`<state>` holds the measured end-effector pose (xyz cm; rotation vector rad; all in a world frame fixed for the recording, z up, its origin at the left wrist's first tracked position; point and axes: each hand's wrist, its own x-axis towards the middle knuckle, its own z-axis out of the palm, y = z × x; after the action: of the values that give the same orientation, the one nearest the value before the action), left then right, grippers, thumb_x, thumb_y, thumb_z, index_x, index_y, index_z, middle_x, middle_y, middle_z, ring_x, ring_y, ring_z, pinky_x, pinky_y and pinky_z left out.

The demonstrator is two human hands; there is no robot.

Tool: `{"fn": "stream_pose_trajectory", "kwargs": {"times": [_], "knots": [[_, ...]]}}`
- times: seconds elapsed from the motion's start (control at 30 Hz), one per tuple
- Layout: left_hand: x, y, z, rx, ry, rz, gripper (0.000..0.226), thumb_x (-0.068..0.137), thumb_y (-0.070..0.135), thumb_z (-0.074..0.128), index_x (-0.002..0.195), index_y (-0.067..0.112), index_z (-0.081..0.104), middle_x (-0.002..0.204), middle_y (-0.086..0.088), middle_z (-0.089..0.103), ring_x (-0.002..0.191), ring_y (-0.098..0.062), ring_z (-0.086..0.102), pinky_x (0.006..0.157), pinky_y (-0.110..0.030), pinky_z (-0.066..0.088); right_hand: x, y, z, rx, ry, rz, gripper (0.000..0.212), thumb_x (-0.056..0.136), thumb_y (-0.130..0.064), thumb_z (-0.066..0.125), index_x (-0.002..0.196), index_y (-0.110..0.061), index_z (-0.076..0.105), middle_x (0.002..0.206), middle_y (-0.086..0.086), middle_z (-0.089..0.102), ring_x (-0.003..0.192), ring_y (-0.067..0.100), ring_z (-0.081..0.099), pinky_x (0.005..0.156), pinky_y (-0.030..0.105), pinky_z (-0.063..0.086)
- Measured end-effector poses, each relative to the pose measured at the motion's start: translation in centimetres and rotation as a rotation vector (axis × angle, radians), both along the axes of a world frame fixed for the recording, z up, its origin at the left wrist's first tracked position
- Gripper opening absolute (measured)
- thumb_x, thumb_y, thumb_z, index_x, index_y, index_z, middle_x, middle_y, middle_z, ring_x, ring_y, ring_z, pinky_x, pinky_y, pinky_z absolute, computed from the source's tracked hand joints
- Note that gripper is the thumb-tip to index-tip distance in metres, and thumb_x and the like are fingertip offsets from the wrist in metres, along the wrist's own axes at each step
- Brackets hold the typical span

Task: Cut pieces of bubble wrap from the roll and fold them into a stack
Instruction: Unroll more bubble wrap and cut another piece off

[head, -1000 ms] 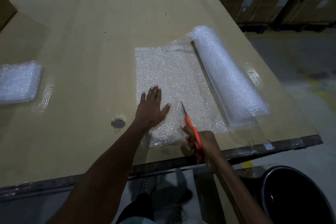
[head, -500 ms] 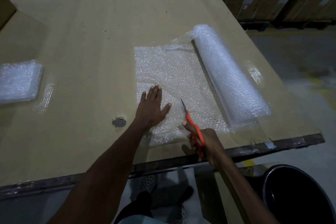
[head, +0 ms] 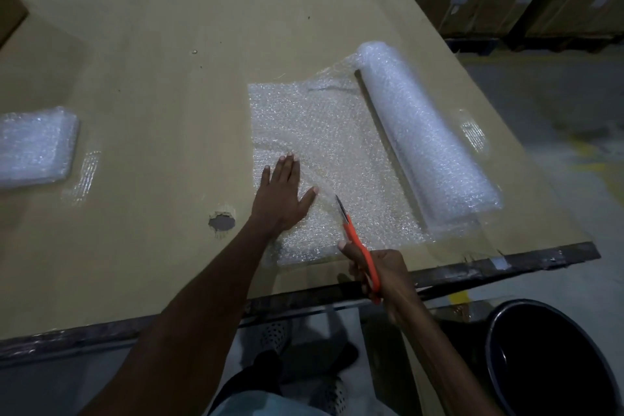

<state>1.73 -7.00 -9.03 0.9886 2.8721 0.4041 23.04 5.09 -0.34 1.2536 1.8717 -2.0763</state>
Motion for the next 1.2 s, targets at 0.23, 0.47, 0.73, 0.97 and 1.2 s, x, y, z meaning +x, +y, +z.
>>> {"fn": "stream_pose_trajectory", "kwargs": {"times": [0.23, 0.47, 0.73, 0.97, 1.2], "knots": [[0.4, -0.3, -0.2, 0.002, -0.003, 0.005, 0.087, 0.097, 0.067, 0.011, 0.159, 0.006, 0.008, 0.168, -0.011, 0.000, 0.155, -0.022, -0.004, 0.124, -0.048, -0.001, -0.8, -0.3, 0.6, -0.001, -0.049, 0.004, 0.048, 0.072, -0.050, 0.087, 0.080, -0.006, 0.070, 0.059, 0.010, 0.054, 0.039, 0.015, 0.045, 0.039, 0.019, 0.034], [0.7, -0.7, -0.4, 0.006, -0.002, 0.010, 0.086, 0.098, 0.066, 0.013, 0.159, 0.006, 0.008, 0.168, -0.010, 0.001, 0.154, -0.022, -0.004, 0.124, -0.048, -0.002, -0.1, -0.3, 0.3, -0.020, -0.078, 0.029, 0.046, 0.072, -0.051, 0.086, 0.079, -0.010, 0.068, 0.059, 0.007, 0.053, 0.041, 0.014, 0.043, 0.041, 0.019, 0.031], [0.7, -0.8, -0.4, 0.001, 0.000, 0.004, 0.085, 0.099, 0.065, 0.015, 0.159, 0.005, 0.008, 0.167, -0.011, 0.001, 0.155, -0.023, -0.003, 0.124, -0.048, -0.001, -0.2, -0.6, 0.3, -0.006, -0.004, -0.015, 0.038, 0.079, -0.034, 0.085, 0.080, -0.002, 0.065, 0.053, 0.007, 0.051, 0.034, 0.010, 0.045, 0.035, 0.016, 0.029], [0.8, -0.7, -0.2, -0.013, 0.016, 0.015, 0.086, 0.097, 0.065, 0.013, 0.159, 0.004, 0.010, 0.167, -0.011, 0.003, 0.155, -0.024, -0.001, 0.123, -0.047, -0.002, 0.4, -1.1, -0.1, 0.002, -0.013, 0.006, 0.043, 0.077, -0.042, 0.085, 0.078, -0.003, 0.067, 0.053, 0.006, 0.051, 0.037, 0.013, 0.042, 0.039, 0.019, 0.031], [1.0, -1.0, -0.3, -0.011, -0.008, 0.010, 0.083, 0.101, 0.063, 0.018, 0.159, 0.006, 0.005, 0.168, -0.009, -0.002, 0.154, -0.021, -0.006, 0.123, -0.045, -0.005, -0.6, -0.9, 0.5, 0.011, -0.039, 0.021, 0.045, 0.075, -0.048, 0.085, 0.078, -0.006, 0.069, 0.060, 0.009, 0.055, 0.040, 0.014, 0.045, 0.043, 0.022, 0.036]]}}
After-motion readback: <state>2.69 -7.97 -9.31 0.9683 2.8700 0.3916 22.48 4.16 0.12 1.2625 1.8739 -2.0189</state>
